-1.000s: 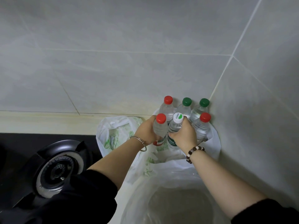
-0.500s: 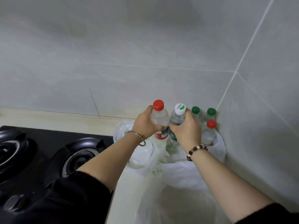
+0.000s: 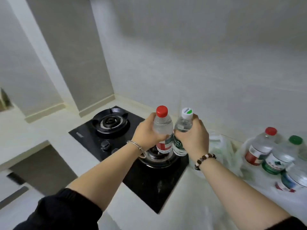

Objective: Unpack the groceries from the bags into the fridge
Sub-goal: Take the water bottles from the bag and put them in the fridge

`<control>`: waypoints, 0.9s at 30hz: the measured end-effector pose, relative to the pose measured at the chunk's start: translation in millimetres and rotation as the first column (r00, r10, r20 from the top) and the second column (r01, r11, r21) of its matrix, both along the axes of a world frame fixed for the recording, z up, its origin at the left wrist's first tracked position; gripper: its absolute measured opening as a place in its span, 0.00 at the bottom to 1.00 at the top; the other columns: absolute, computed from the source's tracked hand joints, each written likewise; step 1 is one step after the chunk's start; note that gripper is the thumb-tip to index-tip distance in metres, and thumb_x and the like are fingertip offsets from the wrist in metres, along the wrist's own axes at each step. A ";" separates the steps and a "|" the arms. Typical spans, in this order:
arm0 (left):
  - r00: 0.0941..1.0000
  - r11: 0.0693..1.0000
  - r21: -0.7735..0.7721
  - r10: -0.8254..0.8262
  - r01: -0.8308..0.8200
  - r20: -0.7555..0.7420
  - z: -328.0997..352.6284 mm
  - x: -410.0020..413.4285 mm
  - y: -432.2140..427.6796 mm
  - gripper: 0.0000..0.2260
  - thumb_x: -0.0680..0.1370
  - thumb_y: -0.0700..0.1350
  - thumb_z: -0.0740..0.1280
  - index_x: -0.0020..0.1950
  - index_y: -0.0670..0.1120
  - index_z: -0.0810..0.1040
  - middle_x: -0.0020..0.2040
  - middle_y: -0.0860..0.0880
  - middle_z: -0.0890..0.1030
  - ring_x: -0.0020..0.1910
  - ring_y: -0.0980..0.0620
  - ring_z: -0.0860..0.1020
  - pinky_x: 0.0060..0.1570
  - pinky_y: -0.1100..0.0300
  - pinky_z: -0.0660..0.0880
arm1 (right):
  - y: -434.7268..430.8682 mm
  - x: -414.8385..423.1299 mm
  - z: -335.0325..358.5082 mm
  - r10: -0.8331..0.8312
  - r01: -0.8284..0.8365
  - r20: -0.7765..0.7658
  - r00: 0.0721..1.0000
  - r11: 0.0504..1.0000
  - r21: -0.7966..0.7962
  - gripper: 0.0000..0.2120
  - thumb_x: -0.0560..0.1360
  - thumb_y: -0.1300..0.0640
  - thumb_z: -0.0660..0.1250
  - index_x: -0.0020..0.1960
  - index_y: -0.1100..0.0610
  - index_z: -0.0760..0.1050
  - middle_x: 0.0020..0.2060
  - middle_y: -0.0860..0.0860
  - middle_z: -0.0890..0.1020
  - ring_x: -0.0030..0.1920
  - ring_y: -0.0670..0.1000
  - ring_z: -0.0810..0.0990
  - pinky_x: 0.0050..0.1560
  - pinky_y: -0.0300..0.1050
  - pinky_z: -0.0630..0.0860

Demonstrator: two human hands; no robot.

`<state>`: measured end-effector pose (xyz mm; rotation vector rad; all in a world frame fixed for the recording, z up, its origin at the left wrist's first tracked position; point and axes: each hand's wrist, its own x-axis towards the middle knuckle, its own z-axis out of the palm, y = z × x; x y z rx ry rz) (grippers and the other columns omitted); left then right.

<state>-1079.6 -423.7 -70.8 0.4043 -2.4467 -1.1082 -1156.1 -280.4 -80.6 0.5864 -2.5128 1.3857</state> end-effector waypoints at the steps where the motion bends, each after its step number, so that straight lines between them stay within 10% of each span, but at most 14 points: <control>1: 0.999 0.999 0.005 0.040 -0.040 -0.007 0.9 19.4 -8.4 0.25 0.64 0.51 0.76 0.58 0.53 0.71 0.49 0.55 0.80 0.48 0.56 0.79 0.51 0.54 0.78 | -13.6 9.5 -1.4 0.045 -0.045 0.003 0.999 0.999 -0.006 0.25 0.65 0.50 0.75 0.59 0.52 0.71 0.48 0.51 0.79 0.51 0.55 0.78 0.43 0.41 0.69; 15: 0.801 0.798 -0.089 0.599 -0.595 0.015 47.9 399.2 -118.7 0.29 0.65 0.47 0.77 0.61 0.50 0.69 0.53 0.53 0.78 0.51 0.52 0.78 0.52 0.56 0.77 | -188.8 314.2 40.9 0.787 -0.788 -0.037 0.616 0.614 -0.047 0.22 0.66 0.47 0.76 0.55 0.50 0.71 0.47 0.47 0.79 0.45 0.48 0.77 0.45 0.42 0.74; 27: 0.447 0.445 -0.042 0.891 -0.894 -0.073 112.5 672.7 -86.9 0.23 0.67 0.45 0.76 0.58 0.52 0.70 0.47 0.57 0.81 0.48 0.58 0.79 0.51 0.57 0.78 | -251.4 574.1 78.2 0.968 -0.988 -0.217 0.129 0.107 -0.112 0.25 0.66 0.47 0.75 0.59 0.51 0.70 0.46 0.45 0.78 0.44 0.45 0.77 0.40 0.36 0.73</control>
